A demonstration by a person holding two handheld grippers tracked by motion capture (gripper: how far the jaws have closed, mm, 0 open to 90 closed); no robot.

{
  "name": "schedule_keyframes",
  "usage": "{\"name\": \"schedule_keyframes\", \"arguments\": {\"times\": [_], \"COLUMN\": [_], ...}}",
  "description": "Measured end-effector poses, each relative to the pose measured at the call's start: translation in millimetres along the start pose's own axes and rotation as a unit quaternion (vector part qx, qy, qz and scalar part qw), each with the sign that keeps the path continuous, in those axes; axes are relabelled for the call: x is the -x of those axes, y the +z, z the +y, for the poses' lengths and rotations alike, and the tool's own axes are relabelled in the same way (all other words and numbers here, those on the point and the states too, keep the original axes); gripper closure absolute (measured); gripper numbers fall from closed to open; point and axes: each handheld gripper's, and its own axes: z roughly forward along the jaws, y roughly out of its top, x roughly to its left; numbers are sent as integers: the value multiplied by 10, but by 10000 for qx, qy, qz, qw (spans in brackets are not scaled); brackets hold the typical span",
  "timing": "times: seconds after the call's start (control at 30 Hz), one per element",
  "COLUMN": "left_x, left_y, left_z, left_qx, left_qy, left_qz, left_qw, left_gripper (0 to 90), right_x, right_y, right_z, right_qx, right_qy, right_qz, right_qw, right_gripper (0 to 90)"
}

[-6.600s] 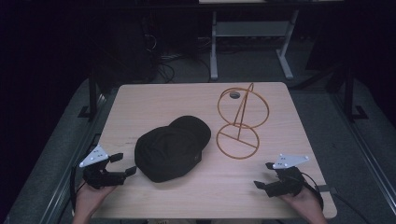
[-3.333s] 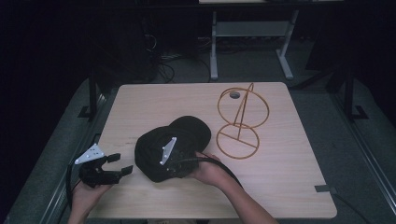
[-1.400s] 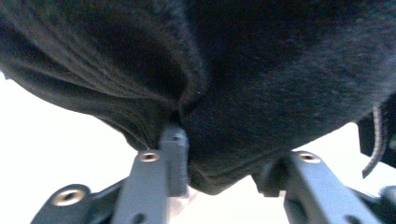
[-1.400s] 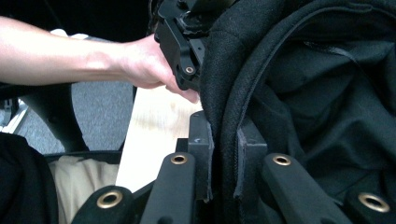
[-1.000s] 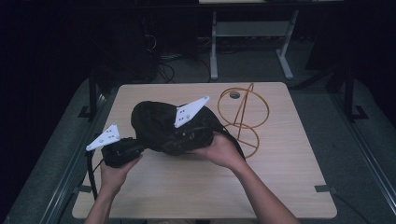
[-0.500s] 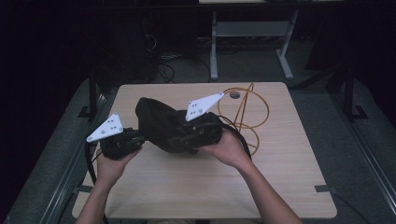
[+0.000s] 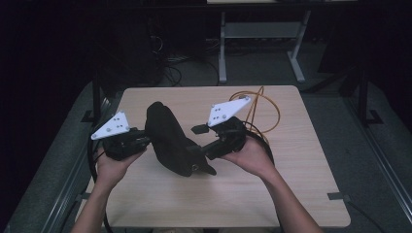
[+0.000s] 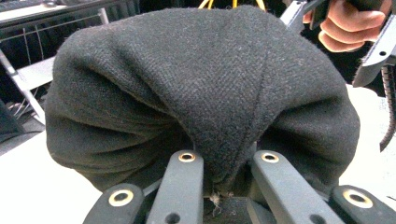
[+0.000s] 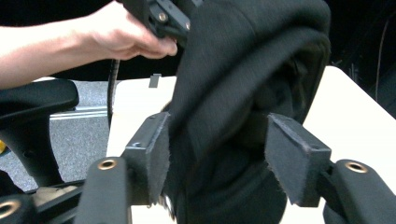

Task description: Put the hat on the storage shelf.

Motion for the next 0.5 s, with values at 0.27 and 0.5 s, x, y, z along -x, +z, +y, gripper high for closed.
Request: {"name": "schedule_keyframes", "arguments": {"times": [0.27, 0.5], "left_x": [-65, -113], "left_y": [-23, -7], "left_z": [72, 167], "left_qx": [-69, -130], "left_qy": [-28, -28], "left_qz": [-13, -81], "left_qw": [10000, 9999], "left_gripper": [851, 851], "right_x": [10, 45], "right_y": [-180, -315], "right_z": [-261, -556], "right_qx": [-64, -6], "right_qy": [204, 382], "right_qz": [-154, -283], "right_qw": [9997, 9989], "right_gripper": [354, 341]}}
